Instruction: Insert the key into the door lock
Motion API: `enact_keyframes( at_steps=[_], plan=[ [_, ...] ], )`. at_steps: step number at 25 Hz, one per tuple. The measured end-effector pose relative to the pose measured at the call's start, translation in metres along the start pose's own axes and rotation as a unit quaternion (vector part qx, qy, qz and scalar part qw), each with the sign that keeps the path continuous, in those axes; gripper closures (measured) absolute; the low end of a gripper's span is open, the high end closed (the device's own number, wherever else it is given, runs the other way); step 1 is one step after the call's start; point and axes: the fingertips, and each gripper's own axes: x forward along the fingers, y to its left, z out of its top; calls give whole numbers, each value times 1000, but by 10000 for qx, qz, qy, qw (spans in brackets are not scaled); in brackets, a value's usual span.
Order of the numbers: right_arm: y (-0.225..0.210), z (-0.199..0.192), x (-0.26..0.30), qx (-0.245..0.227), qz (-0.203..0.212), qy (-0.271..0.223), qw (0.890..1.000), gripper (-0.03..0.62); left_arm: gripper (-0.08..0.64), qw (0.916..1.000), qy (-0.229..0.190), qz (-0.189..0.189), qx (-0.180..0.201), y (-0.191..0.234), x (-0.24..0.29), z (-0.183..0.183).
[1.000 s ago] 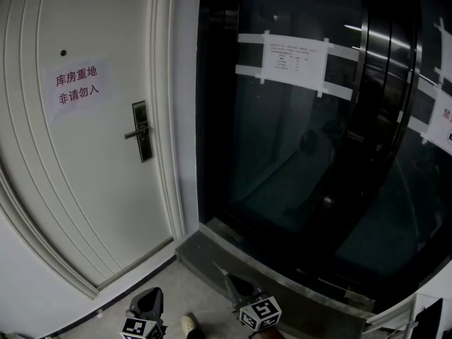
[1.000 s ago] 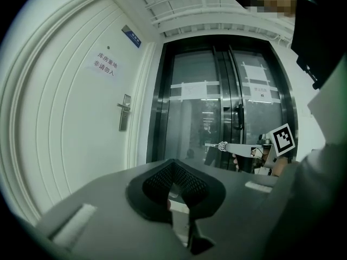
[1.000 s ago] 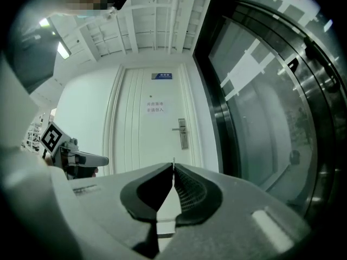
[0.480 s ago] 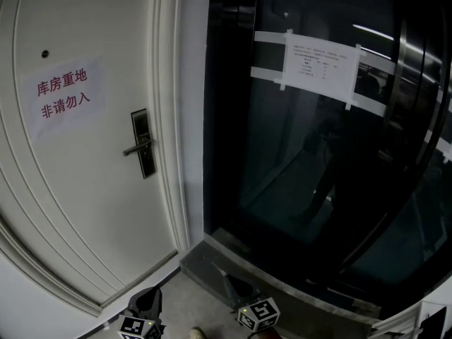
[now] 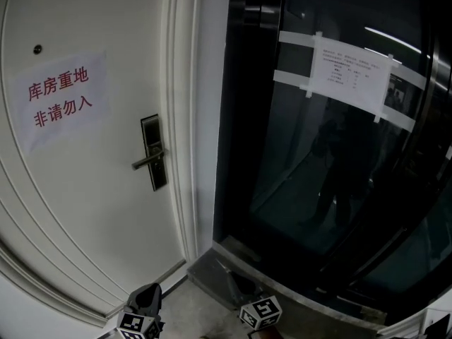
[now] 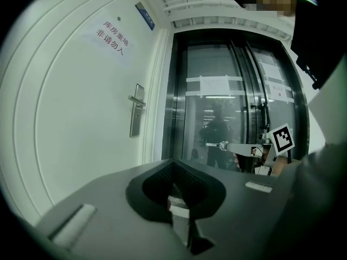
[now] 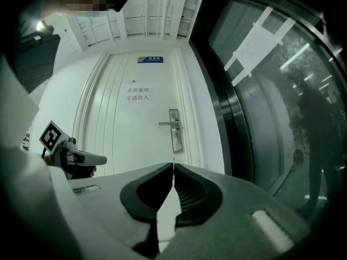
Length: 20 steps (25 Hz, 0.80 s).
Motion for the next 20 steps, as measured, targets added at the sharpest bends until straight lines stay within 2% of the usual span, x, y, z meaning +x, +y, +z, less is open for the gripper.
enact_keyframes(
  at_steps=[12,20],
  plan=[
    [6,6,60,-206,69,-33,9998,581,558,9999,-142,44,-45,55,21,6],
    [6,20,110,-521,333,-91,9980,581,558,9993,-161,292,-152,87,31,5]
  ],
)
